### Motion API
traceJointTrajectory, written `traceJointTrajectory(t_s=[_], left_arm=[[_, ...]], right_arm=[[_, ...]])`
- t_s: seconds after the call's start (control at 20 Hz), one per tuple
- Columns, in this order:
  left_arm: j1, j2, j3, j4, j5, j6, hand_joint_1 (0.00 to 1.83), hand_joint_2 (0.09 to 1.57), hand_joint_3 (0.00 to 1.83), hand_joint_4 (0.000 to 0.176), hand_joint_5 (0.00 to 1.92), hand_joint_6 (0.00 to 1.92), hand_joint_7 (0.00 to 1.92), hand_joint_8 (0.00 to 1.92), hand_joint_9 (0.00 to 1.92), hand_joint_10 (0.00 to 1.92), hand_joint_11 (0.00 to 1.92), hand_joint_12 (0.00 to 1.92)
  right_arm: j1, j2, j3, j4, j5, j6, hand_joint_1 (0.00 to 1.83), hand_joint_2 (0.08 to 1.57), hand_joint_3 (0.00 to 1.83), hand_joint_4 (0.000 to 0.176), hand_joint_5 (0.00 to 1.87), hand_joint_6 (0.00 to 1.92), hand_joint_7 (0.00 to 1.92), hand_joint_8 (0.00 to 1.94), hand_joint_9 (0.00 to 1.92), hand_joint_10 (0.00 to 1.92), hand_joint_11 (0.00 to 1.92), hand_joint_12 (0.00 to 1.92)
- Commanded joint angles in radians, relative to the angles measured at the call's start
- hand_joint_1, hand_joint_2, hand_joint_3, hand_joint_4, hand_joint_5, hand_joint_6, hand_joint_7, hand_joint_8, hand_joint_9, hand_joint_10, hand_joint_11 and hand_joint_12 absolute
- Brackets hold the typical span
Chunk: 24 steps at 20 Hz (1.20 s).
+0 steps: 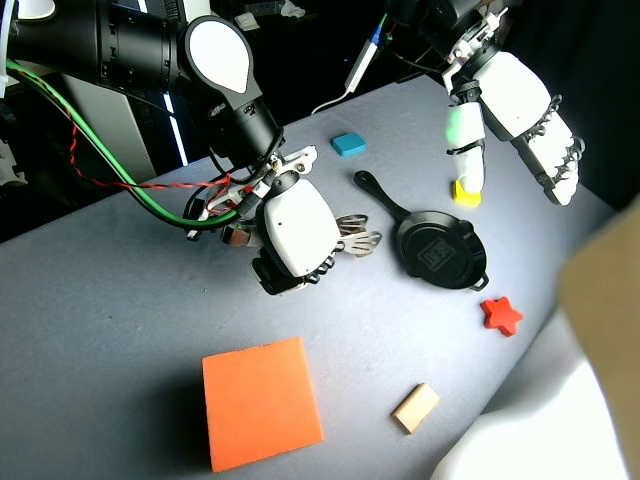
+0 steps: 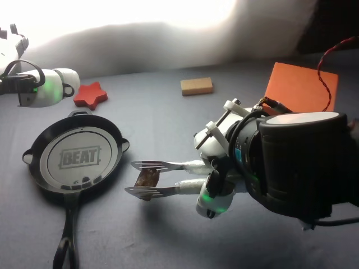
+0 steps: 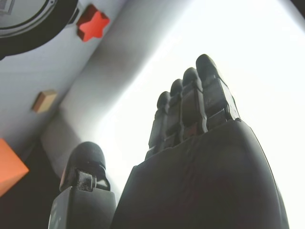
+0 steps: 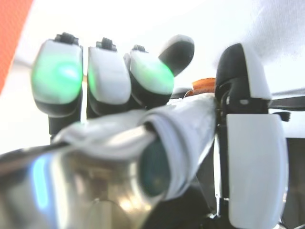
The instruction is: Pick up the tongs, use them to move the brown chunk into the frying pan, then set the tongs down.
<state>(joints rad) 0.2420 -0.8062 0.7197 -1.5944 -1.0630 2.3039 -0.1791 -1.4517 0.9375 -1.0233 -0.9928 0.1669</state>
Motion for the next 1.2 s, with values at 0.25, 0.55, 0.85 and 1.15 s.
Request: traceJointTrajectory(t_s=[0.25, 0.55, 0.85, 1.15], left_arm=[[-0.005, 0.012, 0.0, 0.091, -0.041, 0.003, 0.0, 1.25, 0.0, 0.0, 0.03, 0.0, 0.05, 0.0, 0.06, 0.0, 0.0, 0.3], [-0.005, 0.012, 0.004, 0.091, -0.041, 0.003, 0.0, 1.25, 0.0, 0.0, 0.02, 0.0, 0.04, 0.0, 0.05, 0.0, 0.0, 0.27], [-0.004, 0.012, 0.024, 0.091, -0.041, 0.003, 0.0, 1.24, 0.0, 0.0, 0.02, 0.0, 0.06, 0.0, 0.07, 0.01, 0.0, 0.31], [-0.032, 0.012, 0.066, 0.091, -0.04, 0.025, 0.0, 1.25, 0.0, 0.0, 0.0, 0.0, 0.04, 0.0, 0.03, 0.0, 0.0, 0.21]], right_arm=[[0.054, 0.009, 0.013, -0.055, 0.03, -0.001, 0.84, 1.44, 0.02, 0.176, 1.37, 1.83, 1.56, 1.86, 1.63, 1.92, 1.66, 1.92], [0.111, -0.051, 0.107, -0.056, 0.097, 0.03, 0.86, 1.44, 0.01, 0.176, 1.34, 1.92, 1.55, 1.9, 1.64, 1.92, 1.67, 1.92], [0.11, -0.158, 0.263, -0.055, 0.18, 0.08, 0.84, 1.45, 0.0, 0.176, 1.33, 1.86, 1.55, 1.87, 1.62, 1.92, 1.65, 1.92], [0.071, -0.255, 0.391, -0.057, 0.257, 0.093, 0.83, 1.44, 0.0, 0.176, 1.31, 1.87, 1.54, 1.84, 1.6, 1.92, 1.63, 1.92]])
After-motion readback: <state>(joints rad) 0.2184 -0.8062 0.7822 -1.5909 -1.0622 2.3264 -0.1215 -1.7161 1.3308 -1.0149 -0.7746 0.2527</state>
